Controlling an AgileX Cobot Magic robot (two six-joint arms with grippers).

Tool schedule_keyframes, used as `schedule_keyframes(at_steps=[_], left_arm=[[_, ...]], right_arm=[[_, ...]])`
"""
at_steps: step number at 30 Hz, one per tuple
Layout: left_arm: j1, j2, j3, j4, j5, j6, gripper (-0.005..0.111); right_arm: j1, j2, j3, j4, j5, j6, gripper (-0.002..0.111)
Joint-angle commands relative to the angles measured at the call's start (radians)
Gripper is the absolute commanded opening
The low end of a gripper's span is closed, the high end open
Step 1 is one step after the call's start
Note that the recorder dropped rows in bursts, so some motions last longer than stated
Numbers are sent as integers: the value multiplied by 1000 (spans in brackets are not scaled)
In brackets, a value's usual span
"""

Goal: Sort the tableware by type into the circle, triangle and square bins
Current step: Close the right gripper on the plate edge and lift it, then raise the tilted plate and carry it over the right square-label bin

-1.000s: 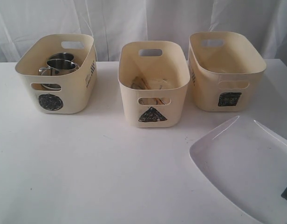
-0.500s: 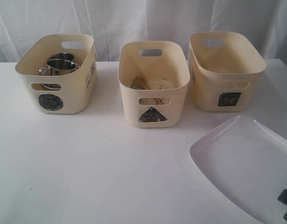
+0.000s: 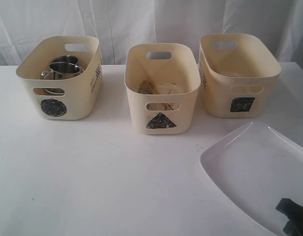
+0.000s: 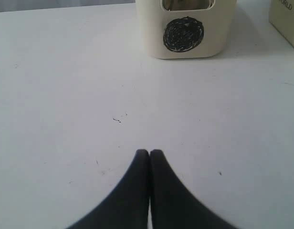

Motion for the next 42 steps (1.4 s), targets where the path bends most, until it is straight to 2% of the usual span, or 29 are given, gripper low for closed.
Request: schedule_keyframes(at_steps=[1,9,21,24,31,42], left_arm=[[4,-4,4,-11,3,0,0],[4,-4,4,-11,3,0,0],[4,-4,4,-11,3,0,0],[4,-4,4,-11,3,0,0],[4,-4,4,-11,3,0,0],[4,-4,4,-11,3,0,0]], right_arm=[[-20,41,5,-16,-54,3,42],[-86,85,5,-24,-138,-6,42],[-88,168,5,-24,-231,-27,42],[-88,182,5,-16,-238,-27,35],[-88,182,5,-16,-238,-27,0],[-88,174,5,-15,-238,-36,0]])
